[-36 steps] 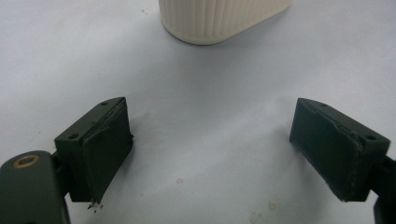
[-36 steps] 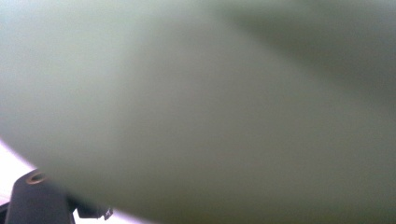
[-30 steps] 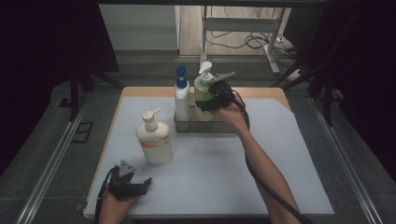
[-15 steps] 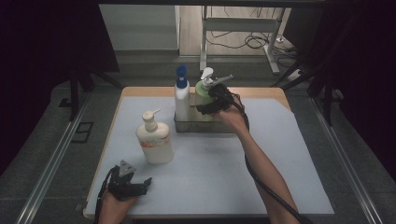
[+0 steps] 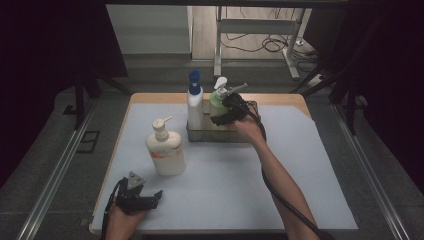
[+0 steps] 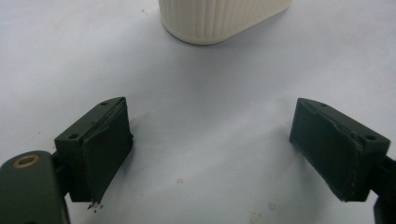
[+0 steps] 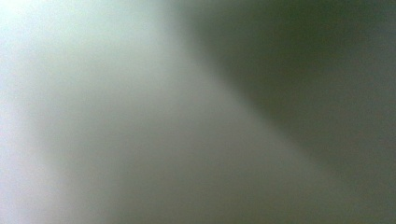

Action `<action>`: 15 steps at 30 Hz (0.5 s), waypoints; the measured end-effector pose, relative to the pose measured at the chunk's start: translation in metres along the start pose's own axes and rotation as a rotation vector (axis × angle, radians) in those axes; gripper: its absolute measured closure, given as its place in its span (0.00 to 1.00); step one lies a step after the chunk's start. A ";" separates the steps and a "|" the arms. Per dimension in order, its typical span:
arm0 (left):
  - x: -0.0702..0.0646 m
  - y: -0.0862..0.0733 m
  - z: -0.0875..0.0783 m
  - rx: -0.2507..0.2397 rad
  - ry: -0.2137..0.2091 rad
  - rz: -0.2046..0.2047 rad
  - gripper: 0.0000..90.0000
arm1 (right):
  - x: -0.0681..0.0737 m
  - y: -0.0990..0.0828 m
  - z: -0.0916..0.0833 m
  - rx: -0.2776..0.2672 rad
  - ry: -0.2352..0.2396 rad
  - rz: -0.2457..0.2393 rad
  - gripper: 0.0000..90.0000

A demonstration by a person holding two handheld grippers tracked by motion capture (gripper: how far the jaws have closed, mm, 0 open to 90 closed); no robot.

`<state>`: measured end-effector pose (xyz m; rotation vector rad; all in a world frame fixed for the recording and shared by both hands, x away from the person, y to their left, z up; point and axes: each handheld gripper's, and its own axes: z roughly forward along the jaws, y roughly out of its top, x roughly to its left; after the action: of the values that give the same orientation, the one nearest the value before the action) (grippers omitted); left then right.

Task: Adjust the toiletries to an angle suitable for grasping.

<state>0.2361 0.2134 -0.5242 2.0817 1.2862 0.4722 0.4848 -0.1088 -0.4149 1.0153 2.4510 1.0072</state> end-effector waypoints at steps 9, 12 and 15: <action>0.000 0.000 0.000 0.000 0.000 0.000 0.14 | -0.001 -0.004 0.006 0.013 0.001 0.007 0.14; 0.000 0.000 0.000 0.000 0.000 0.000 0.14 | -0.003 -0.004 0.006 0.011 0.009 0.019 0.14; 0.000 0.000 0.000 0.000 0.000 0.000 0.14 | -0.005 -0.006 0.006 0.006 0.018 0.022 0.13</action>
<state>0.2361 0.2134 -0.5242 2.0818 1.2862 0.4729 0.4885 -0.1118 -0.4234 1.0421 2.4634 1.0209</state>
